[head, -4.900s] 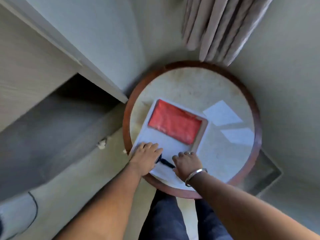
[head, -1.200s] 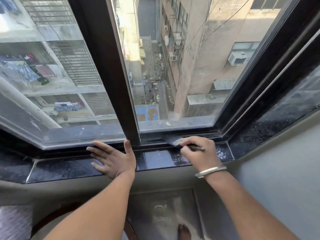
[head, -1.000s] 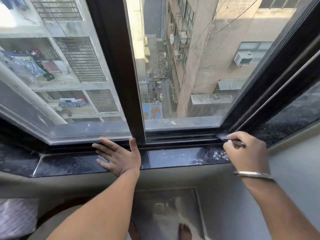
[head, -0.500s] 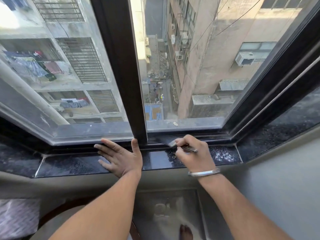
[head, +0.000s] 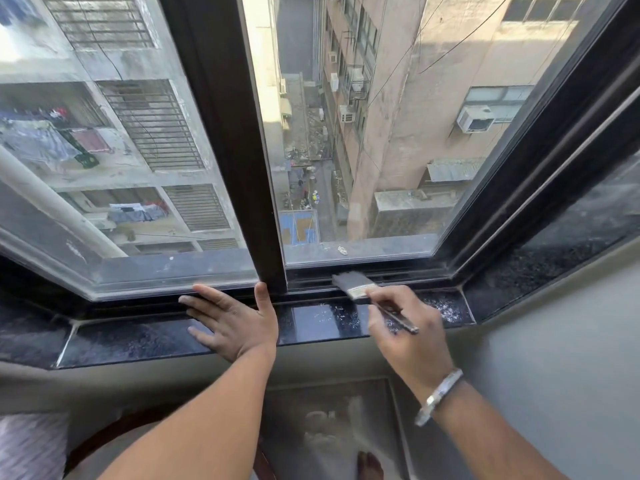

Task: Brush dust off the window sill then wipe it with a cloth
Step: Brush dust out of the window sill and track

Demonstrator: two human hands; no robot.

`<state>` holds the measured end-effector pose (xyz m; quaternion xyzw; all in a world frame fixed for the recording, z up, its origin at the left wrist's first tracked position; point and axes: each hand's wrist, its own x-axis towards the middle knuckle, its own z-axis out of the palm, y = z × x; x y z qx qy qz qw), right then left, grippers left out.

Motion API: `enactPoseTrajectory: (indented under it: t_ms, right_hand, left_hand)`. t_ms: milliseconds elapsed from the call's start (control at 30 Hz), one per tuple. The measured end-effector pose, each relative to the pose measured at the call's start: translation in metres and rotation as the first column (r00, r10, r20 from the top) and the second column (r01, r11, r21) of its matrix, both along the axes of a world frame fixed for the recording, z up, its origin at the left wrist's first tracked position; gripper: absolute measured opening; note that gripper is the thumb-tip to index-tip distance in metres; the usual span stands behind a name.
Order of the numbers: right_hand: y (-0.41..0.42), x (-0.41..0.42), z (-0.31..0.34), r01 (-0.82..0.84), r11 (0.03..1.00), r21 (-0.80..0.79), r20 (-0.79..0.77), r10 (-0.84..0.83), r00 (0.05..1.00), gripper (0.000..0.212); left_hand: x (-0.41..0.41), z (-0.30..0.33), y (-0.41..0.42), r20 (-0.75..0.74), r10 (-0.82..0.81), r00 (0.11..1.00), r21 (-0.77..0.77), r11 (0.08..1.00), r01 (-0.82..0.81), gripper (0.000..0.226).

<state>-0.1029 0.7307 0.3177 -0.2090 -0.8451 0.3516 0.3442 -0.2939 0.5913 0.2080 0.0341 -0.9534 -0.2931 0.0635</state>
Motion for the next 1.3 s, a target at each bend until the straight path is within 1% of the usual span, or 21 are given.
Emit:
enactPoseTrajectory:
  t_ms: [100, 167, 233, 333, 400, 467, 533, 600, 667, 733, 833, 933, 1033, 1100, 1200, 1233, 1300]
  right_hand:
    - [-0.018, -0.024, -0.007, -0.175, 0.979, -0.108, 0.061, 0.182, 0.981, 0.02]
    - [-0.007, -0.029, -0.01, -0.183, 0.969, -0.167, 0.099, 0.201, 0.975, 0.02]
    - [0.019, -0.023, -0.008, -0.074, 0.978, -0.195, 0.148, 0.104, 0.984, 0.022]
    - [0.066, 0.001, 0.002, 0.171, 0.978, -0.119, 0.229, -0.141, 0.963, 0.022]
    - [0.091, 0.021, 0.009, 0.277, 0.956, -0.094, 0.279, -0.242, 0.929, 0.02]
    - [0.1, 0.037, 0.016, 0.345, 0.938, -0.044, 0.337, -0.311, 0.889, 0.019]
    - [0.094, 0.043, 0.02, 0.348, 0.935, 0.068, 0.369, -0.347, 0.862, 0.02]
    - [0.074, 0.043, 0.02, 0.28, 0.935, 0.218, 0.326, -0.34, 0.882, 0.024]
    - [0.053, 0.042, 0.017, 0.209, 0.938, 0.275, 0.267, -0.283, 0.921, 0.029]
    - [0.047, 0.042, 0.013, 0.199, 0.944, 0.262, 0.261, -0.268, 0.927, 0.03]
    - [0.058, 0.038, 0.011, 0.298, 0.93, 0.218, 0.309, -0.355, 0.882, 0.024]
    - [0.066, 0.035, 0.011, 0.35, 0.904, 0.245, 0.239, -0.406, 0.882, 0.029]
    - [0.067, 0.036, 0.009, 0.355, 0.91, 0.215, 0.235, -0.401, 0.886, 0.031]
    - [0.067, 0.04, 0.006, 0.375, 0.906, 0.196, 0.195, -0.41, 0.891, 0.034]
    - [0.065, 0.043, 0.002, 0.35, 0.923, 0.16, 0.236, -0.38, 0.894, 0.031]
    - [0.065, 0.045, 0.001, 0.348, 0.923, 0.165, 0.218, -0.378, 0.9, 0.031]
    - [0.065, 0.046, 0.003, 0.36, 0.908, 0.214, 0.115, -0.39, 0.914, 0.033]
  left_hand:
    - [0.0, 0.001, -0.001, 0.001, -0.005, 1.0, 0.0, 1.0, 0.005, 0.103]
    - [0.0, 0.002, -0.001, 0.0, -0.004, 1.0, 0.002, 1.0, 0.004, 0.103]
    - [0.0, 0.002, 0.0, -0.003, -0.005, 1.0, 0.0, 1.0, 0.005, 0.102]
    - [0.0, 0.002, 0.0, 0.003, -0.004, 1.0, 0.0, 1.0, 0.004, 0.103]
    - [0.001, 0.001, -0.001, 0.007, -0.006, 1.0, 0.001, 1.0, 0.006, 0.103]
    - [0.001, 0.002, -0.001, 0.01, -0.007, 1.0, 0.002, 1.0, 0.007, 0.103]
    - [0.001, 0.003, 0.0, 0.015, -0.008, 1.0, 0.006, 1.0, 0.008, 0.104]
    - [0.001, 0.004, 0.0, 0.018, -0.013, 1.0, 0.01, 1.0, 0.012, 0.104]
    - [0.001, 0.003, -0.001, 0.016, -0.016, 1.0, 0.014, 1.0, 0.016, 0.104]
    - [0.002, 0.003, -0.002, 0.015, -0.022, 1.0, 0.023, 0.999, 0.022, 0.104]
    - [0.003, 0.004, -0.001, 0.012, -0.024, 1.0, 0.022, 0.999, 0.024, 0.104]
    - [0.002, 0.005, -0.001, 0.015, -0.024, 1.0, 0.026, 0.999, 0.024, 0.105]
    - [0.002, 0.003, -0.001, 0.013, -0.011, 1.0, 0.024, 1.0, 0.011, 0.103]
    - [0.003, 0.003, 0.0, 0.008, -0.019, 1.0, 0.026, 0.999, 0.019, 0.103]
    - [0.003, 0.003, 0.0, 0.0, -0.006, 1.0, 0.025, 1.0, 0.006, 0.103]
    - [0.003, 0.004, 0.0, 0.001, -0.006, 1.0, 0.028, 1.0, 0.006, 0.103]
    - [0.004, 0.004, -0.001, -0.005, -0.011, 1.0, 0.027, 1.0, 0.011, 0.103]
